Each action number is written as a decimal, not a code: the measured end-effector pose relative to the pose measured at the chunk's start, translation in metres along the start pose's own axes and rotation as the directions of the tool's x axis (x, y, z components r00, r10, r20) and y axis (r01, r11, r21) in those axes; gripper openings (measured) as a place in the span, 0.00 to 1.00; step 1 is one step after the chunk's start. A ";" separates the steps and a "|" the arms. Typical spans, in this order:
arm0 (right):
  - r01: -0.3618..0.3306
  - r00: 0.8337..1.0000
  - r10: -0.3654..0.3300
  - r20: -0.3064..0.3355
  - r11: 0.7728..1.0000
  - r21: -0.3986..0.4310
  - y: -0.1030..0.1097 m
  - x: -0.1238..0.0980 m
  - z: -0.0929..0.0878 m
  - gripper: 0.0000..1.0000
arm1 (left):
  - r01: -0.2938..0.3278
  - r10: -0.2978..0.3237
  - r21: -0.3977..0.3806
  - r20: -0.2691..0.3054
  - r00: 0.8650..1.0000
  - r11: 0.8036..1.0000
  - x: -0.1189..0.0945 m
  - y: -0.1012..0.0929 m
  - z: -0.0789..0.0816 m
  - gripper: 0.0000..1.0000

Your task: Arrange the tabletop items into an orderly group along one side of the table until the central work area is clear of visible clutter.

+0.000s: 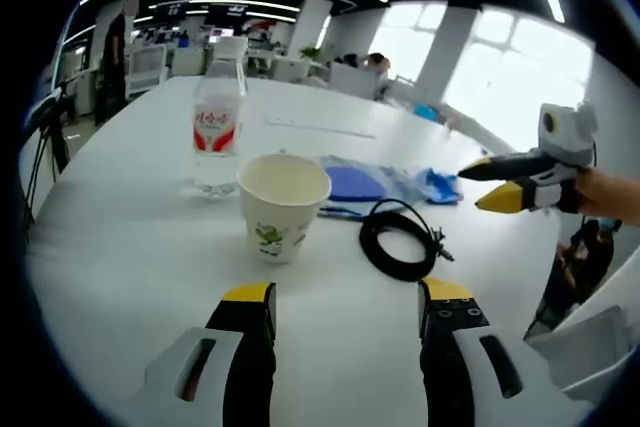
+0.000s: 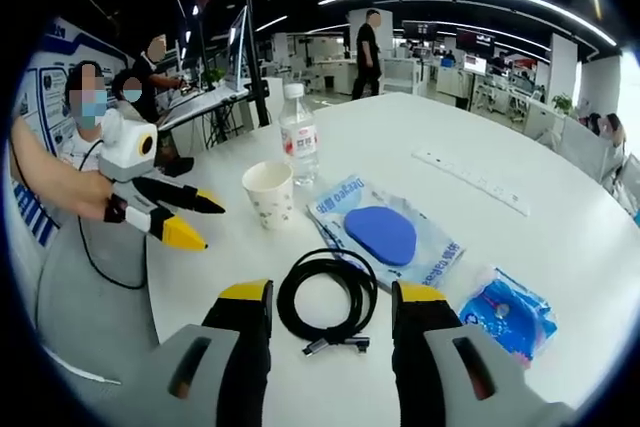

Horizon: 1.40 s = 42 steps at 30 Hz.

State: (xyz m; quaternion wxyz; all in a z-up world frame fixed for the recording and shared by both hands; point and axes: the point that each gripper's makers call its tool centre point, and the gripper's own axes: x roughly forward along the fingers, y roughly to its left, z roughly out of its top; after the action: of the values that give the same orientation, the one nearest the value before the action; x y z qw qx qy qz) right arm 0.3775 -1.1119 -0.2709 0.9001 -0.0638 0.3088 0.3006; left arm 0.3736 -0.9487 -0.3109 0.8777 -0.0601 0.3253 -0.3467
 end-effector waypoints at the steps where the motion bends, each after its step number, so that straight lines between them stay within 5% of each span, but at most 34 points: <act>1: 0.001 1.000 -0.001 0.000 1.000 0.003 0.000 -0.001 -0.001 0.45 | 0.001 -0.001 -0.001 -0.002 1.000 1.000 0.001 -0.001 0.000 0.53; 15: 0.032 0.999 -0.025 -0.039 0.980 0.195 -0.022 0.003 -0.047 0.42 | 0.034 -0.036 -0.036 -0.050 0.998 0.999 0.044 -0.041 -0.002 0.50; 42: -0.015 0.998 0.033 -0.057 0.958 0.288 -0.027 0.051 -0.063 0.37 | -0.009 -0.002 -0.080 -0.127 0.992 0.997 0.102 -0.064 -0.005 0.48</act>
State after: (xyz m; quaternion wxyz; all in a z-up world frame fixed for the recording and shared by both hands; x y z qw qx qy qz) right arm 0.3932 -1.1268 -0.3535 0.8863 0.0622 0.3772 0.2614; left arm 0.3897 -1.0624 -0.3475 0.8527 -0.0725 0.3944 -0.3349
